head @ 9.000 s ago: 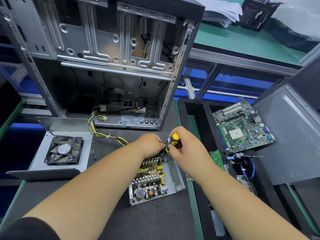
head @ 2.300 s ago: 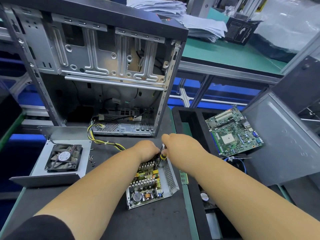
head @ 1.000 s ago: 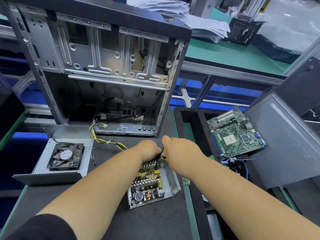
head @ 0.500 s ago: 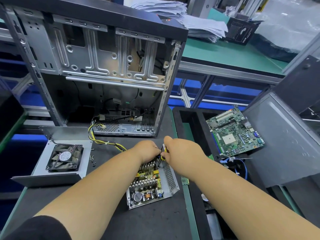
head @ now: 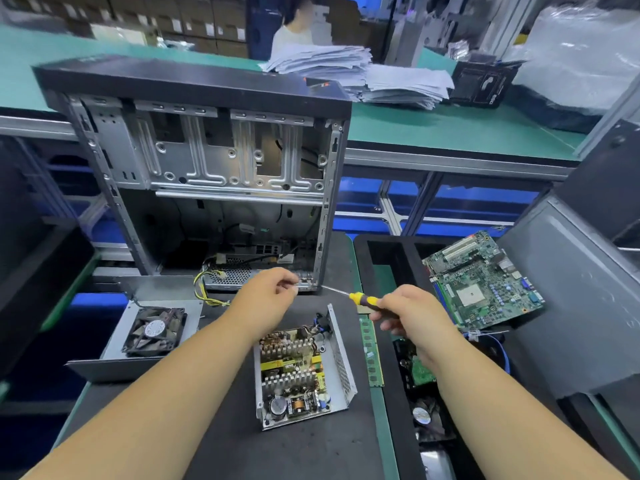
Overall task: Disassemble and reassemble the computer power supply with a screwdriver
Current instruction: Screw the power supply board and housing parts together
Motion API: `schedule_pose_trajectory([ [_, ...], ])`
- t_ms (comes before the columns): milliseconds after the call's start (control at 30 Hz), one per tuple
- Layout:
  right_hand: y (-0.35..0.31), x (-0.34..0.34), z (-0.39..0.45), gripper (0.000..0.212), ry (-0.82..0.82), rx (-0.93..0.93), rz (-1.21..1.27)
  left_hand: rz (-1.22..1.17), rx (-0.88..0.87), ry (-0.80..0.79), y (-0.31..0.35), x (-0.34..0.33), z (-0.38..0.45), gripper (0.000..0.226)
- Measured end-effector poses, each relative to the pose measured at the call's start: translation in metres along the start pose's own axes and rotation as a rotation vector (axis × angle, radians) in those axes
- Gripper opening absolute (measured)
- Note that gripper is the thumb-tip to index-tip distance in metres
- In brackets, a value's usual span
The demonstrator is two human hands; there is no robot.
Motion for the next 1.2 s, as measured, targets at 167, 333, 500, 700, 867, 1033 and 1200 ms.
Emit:
schedule_pose_trajectory([
  [167, 0.023, -0.012, 0.003, 0.019, -0.162, -0.151, 0.41, -0.024, 0.119, 0.144, -0.027, 0.03, -0.039, 0.018],
  [333, 0.015, -0.03, 0.001, 0.032, -0.34, -0.035, 0.257, 0.009, 0.201, 0.244, -0.04, 0.045, -0.066, 0.017],
  [500, 0.004, -0.049, 0.013, 0.033, -0.375, 0.06, 0.134, -0.034, 0.235, 0.349, -0.049, 0.071, -0.082, 0.019],
  [700, -0.017, -0.09, 0.016, 0.029, -0.404, 0.143, 0.083, 0.0, 0.276, 0.44, -0.073, 0.104, -0.105, 0.02],
  [867, -0.029, -0.133, 0.008, 0.027, -0.439, 0.135, 0.06, 0.087, 0.316, 0.376, -0.093, 0.123, -0.102, 0.015],
  [1033, -0.035, -0.162, 0.004, 0.028, -0.41, 0.114, 0.089, 0.234, 0.318, 0.242, -0.098, 0.126, -0.081, 0.009],
  [1200, -0.038, -0.169, 0.004, 0.028, -0.381, 0.113, 0.029, 0.374, 0.371, 0.049, -0.095, 0.106, -0.047, 0.01],
])
Point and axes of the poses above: each hand's wrist, its own z-axis towards the middle knuckle, its own x-axis out of the back of the hand, y = z × x, the point moved 3 cm from there along z, towards the middle knuckle, and after that the axes turned 4 degrees about x, right-handed, at the moved point
